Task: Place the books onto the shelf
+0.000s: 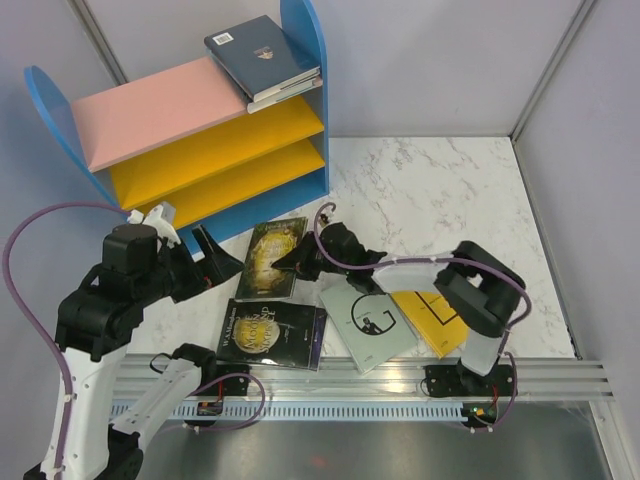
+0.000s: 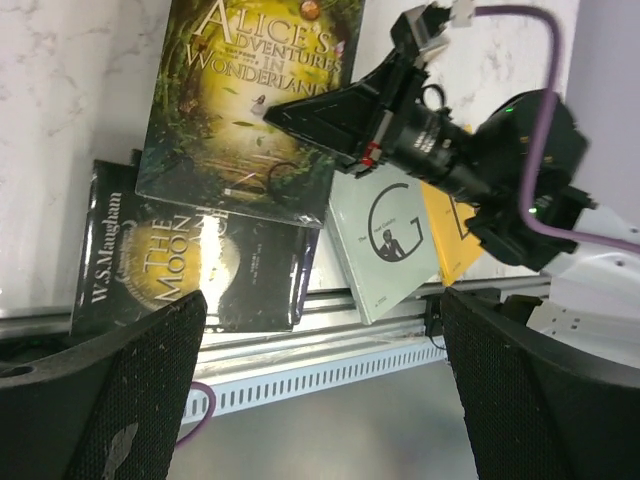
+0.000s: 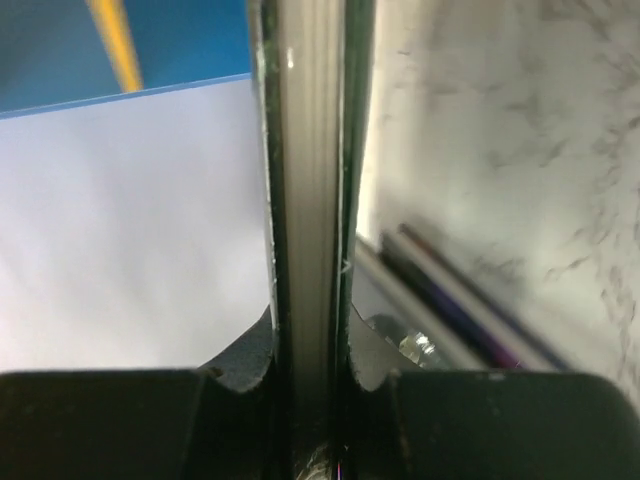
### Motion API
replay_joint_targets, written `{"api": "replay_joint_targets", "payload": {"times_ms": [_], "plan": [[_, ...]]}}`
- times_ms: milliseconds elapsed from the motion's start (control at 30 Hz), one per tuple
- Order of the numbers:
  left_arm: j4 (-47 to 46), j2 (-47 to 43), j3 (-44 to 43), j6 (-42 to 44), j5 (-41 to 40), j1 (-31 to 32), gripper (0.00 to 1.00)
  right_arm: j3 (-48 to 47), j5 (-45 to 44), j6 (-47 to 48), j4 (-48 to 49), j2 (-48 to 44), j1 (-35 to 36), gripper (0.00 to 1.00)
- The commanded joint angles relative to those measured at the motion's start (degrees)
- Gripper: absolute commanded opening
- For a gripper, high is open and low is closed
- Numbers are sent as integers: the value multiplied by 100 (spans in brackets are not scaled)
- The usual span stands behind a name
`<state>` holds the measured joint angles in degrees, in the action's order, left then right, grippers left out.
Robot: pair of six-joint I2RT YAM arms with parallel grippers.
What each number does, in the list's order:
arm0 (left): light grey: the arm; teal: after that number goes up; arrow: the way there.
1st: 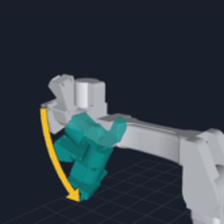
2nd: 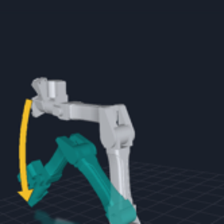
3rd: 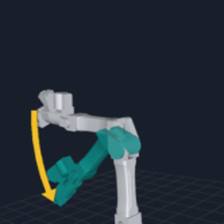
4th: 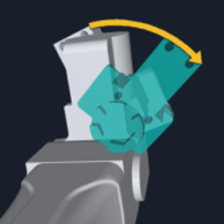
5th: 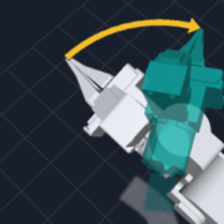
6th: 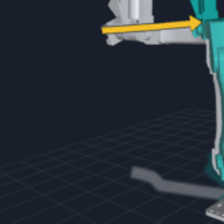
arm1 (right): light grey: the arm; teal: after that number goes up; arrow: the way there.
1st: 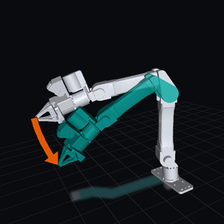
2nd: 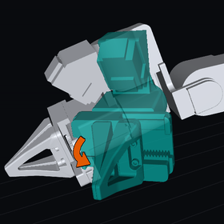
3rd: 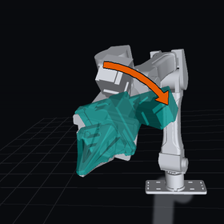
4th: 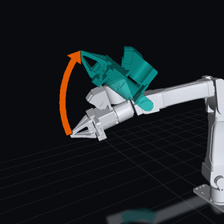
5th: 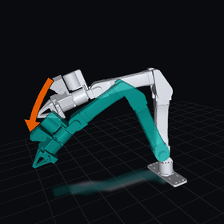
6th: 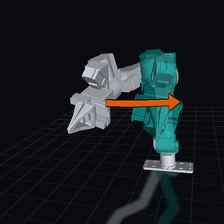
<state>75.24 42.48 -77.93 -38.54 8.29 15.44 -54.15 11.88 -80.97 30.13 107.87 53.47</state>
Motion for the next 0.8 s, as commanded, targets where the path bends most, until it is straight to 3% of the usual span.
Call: {"api": "replay_joint_targets", "payload": {"times_ms": [0, 233, 433, 633, 767], "plan": [[-747, -3, 216, 435, 865, -15, 100, -210, 593, 757, -436, -1127, -82, 0], [-1336, 23, 472, 400, 1077, -6, 100, -333, 1772, 890, -631, -2444, -188, 0], [-1714, 41, 375, 374, 1139, -15, 100, 53, 2099, 389, -34, -3473, -487, 0], [-2258, -55, 506, 225, 1962, -24, 100, 317, 2336, -426, 1186, -3599, -584, 0], [-3836, -354, 1059, -459, 2948, -24, 99, 493, 2433, -1227, 2809, -3274, -575, 0]]}}
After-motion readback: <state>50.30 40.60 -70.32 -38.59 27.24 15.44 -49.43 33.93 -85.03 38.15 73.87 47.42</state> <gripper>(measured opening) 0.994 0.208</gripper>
